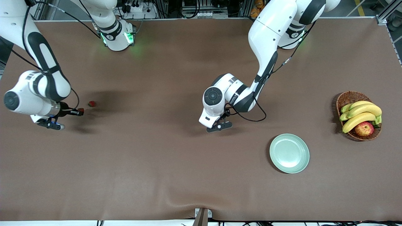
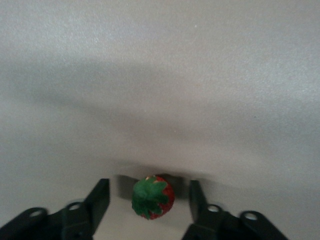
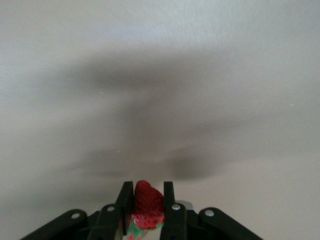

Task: Collect all strawberries into plate
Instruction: 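Drop the strawberry onto the plate while the right gripper carries another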

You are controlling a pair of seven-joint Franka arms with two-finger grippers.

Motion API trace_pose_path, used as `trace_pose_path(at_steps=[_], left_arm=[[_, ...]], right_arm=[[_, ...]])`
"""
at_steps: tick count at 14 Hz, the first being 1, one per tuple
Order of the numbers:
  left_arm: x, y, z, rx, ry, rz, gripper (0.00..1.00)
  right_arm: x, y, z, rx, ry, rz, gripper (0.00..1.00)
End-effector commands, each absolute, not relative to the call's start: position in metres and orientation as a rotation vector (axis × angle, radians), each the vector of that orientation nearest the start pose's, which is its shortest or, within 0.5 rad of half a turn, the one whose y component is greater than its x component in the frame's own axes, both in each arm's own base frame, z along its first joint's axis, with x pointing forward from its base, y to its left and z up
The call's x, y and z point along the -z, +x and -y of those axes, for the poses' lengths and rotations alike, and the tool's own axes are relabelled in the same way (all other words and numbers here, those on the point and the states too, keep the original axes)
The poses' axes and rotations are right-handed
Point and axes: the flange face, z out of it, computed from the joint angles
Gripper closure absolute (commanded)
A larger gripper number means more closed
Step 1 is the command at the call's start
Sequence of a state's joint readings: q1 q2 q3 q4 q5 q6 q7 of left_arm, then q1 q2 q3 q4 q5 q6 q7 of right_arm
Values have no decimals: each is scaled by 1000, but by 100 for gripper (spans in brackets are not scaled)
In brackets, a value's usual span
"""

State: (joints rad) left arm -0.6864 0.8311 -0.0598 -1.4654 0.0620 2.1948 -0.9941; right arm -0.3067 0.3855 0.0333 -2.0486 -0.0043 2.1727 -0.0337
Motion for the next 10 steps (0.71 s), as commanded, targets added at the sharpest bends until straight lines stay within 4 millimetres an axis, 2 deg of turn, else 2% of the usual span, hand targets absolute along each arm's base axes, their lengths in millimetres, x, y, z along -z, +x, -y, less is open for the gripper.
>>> trace_pose_path(at_steps=[1,3,4,6,8,10], left_arm=[[-176,522,481,-55,-3018,419,63],[-175,521,481,-59,-3015,417,76],[-176,522,480,-59,-3014,419,79],[-184,525,479,-51,-3018,429,96],[-203,534,474,-32,-3030,460,97],[-236,549,460,-19,-3033,518,97]], right_arm=[[-286,574,146,-439,-3055,-325,100],[-317,590,134,-467,-3055,-330,100],[-327,597,124,-489,-3052,-363,100],[-340,606,99,-489,-3061,-409,100],[-348,612,76,-489,-3066,-468,100],[-357,618,48,-477,-3063,-523,100]])
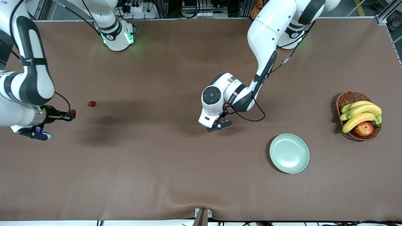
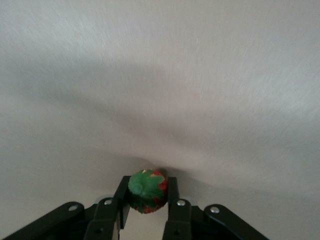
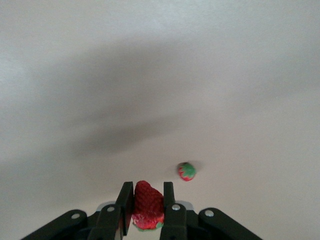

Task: Collect all strawberries into plate
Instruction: 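Drop the strawberry onto the plate while the right gripper carries another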

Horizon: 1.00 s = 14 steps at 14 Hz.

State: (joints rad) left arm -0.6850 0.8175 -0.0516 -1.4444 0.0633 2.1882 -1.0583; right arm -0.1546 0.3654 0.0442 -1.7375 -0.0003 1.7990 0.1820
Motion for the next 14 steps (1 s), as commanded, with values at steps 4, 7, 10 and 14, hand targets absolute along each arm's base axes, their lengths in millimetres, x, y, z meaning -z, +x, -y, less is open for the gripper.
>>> trace_pose_path(at_steps=[4,7,10,14], left_arm=[[-316,573,415,-30,-3003,630,97],[-361,585,372,-72,-2948,710,97],[-384,606,320,-86,-2929,762,97],[-366,630,268,-132,-2948,599,97]], right_arm=[[-373,625,-28,-497,-2979,-702,100],[-378,626,-102,-489,-2915,-860,100],[-385,625,-179,-442,-2847,-996,100],[-365,614,-287,-366,-2775,-1162,100]])
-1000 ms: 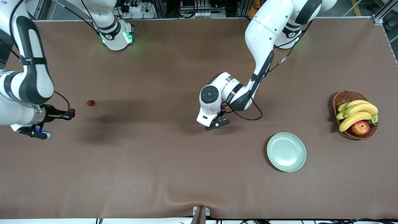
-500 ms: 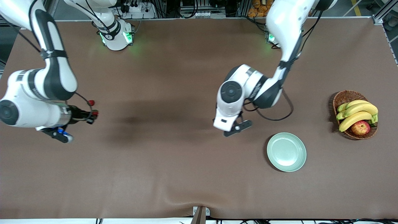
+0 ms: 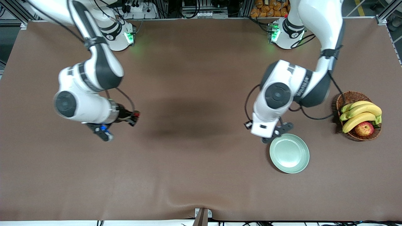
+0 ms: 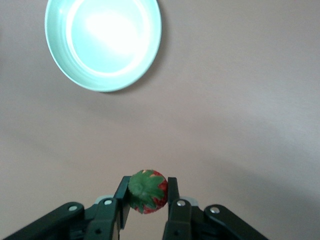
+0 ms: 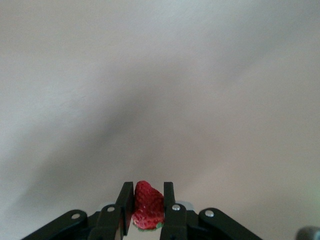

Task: Collect all strawberries into plate
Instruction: 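Drop the strawberry onto the plate while the right gripper carries another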

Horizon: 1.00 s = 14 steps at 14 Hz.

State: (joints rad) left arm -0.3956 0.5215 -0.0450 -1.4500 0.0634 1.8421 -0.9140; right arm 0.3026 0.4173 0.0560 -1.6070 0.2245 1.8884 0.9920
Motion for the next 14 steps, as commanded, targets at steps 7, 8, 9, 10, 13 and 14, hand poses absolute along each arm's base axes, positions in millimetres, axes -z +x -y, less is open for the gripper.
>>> trace_pose_path(at_steps=[7,8,9,10,13,14], left_arm=[[-305,651,179,-197,-2980,441,97],[-297,652,167,-188,-2993,421,97],[-290,655,153,-188,-3003,397,97],[-280,657,140,-206,-3007,366,96],[-248,665,125,-196,-3028,307,96],[-239,669,122,-180,-3028,298,96]], right_arm=[[-277,579,-446,-256,-2641,-1380,100],[-264,575,-454,-242,-2631,-1382,100],[-253,569,-464,-234,-2617,-1387,100],[-240,563,-474,-227,-2608,-1407,100],[-211,543,-500,-203,-2581,-1414,98],[-207,541,-501,-204,-2583,-1415,95]])
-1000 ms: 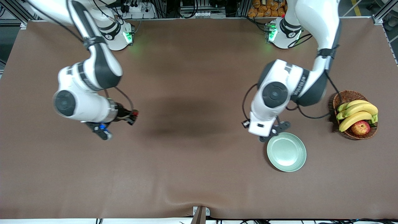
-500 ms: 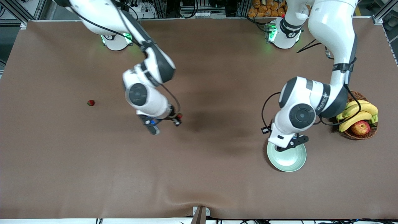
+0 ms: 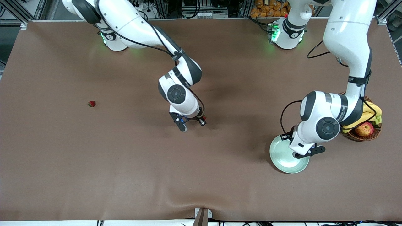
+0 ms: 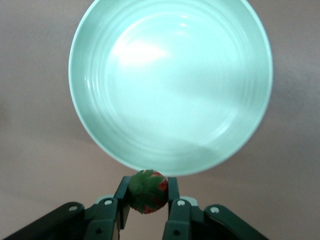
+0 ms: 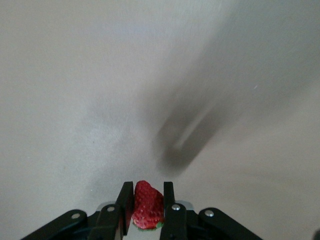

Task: Collect all strawberries into plate
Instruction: 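Drop the strawberry onto the plate while the right gripper carries another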

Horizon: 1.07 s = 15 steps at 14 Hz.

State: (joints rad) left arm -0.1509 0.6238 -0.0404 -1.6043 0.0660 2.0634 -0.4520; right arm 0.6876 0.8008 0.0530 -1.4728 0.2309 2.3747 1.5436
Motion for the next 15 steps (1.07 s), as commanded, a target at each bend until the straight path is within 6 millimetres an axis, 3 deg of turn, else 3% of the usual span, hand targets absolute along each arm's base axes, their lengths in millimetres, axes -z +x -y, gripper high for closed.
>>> trace_pose_path(at_steps=[1,4,7,8,9,10,12,15], left_arm=[[-230,670,120,-165,-3009,269,95],[-215,674,102,-154,-2994,285,93],[-211,676,97,-139,-2997,290,88],[-210,675,98,-143,-2996,288,74],[-211,676,99,-139,-2998,292,42],[-211,676,98,-139,-2998,294,0],[-215,677,100,-131,-2996,305,0],[-224,677,109,-111,-3001,301,0]], right_arm=[[-206,541,-500,-205,-2584,-1418,80],[-210,550,-491,-206,-2572,-1438,0],[-225,563,-479,-203,-2568,-1446,0],[-235,570,-468,-226,-2573,-1469,0],[-253,582,-455,-250,-2577,-1489,0],[-271,594,-440,-283,-2587,-1510,0],[-301,613,-409,-339,-2634,-1479,0],[-351,636,-345,-375,-2706,-1340,0]])
